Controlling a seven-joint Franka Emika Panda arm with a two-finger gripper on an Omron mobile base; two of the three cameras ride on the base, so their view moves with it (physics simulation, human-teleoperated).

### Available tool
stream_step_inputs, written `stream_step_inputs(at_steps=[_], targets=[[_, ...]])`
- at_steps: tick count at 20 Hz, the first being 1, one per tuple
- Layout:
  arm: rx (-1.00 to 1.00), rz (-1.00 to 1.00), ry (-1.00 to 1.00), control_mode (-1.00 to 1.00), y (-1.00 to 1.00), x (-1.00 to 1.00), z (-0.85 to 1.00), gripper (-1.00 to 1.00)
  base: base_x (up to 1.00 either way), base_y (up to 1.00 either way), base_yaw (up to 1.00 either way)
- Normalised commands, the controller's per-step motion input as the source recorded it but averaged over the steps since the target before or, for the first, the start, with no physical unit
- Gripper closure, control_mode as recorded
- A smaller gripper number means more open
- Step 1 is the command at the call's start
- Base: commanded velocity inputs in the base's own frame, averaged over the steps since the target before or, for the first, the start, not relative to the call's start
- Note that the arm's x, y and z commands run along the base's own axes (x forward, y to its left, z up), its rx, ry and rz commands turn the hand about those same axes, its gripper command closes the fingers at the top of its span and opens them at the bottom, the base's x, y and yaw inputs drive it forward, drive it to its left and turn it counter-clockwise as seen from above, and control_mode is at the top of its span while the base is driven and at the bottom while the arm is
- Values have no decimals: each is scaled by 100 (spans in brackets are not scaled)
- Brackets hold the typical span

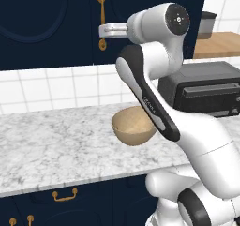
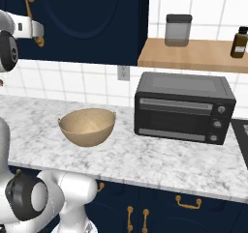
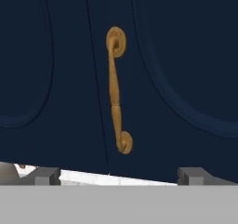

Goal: Open the cabinet, pick up the bread from the cabinet and place it in the basket. Then move the basket to the dining counter.

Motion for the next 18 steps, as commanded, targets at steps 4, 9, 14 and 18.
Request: stream_step_inputs(at_steps=[4,9,14,18], targets=[[0,7,-1,-100,14,35,0,-100,0,0,0],[0,2,0,-100,19,36,0,-100,0,0,0],[0,0,0,-100,17,50,0,-100,0,0,0],[0,0,0,-100,6,43,0,-100,0,0,0]])
